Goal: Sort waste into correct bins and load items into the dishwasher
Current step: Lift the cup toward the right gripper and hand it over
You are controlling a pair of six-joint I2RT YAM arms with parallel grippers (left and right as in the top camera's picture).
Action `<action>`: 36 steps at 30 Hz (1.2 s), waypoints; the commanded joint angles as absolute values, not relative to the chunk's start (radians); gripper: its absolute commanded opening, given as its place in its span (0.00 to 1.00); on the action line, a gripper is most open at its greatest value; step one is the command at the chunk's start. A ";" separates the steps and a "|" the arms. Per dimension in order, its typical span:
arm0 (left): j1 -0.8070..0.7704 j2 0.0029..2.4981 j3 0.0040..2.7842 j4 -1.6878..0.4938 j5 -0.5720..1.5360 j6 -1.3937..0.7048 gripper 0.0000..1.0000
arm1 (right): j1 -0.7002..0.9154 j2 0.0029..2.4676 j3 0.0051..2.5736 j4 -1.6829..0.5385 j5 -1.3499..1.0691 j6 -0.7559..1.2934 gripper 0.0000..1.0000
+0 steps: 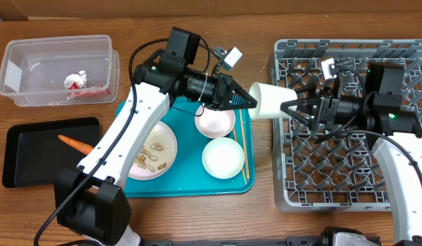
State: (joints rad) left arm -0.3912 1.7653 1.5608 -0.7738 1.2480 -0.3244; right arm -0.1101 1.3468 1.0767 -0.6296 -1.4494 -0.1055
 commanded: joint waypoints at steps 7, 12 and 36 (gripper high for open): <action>-0.400 1.746 1.577 -0.769 1.237 -0.358 0.04 | -0.106 1.345 1.100 -0.629 -1.482 -0.109 0.67; -0.400 1.746 1.578 -0.769 1.220 -0.363 0.04 | -0.106 1.345 1.100 -0.629 -1.487 -0.109 0.67; -0.399 1.746 1.578 -0.721 1.167 -0.400 0.32 | -0.106 1.345 1.100 -0.633 -1.478 -0.109 0.51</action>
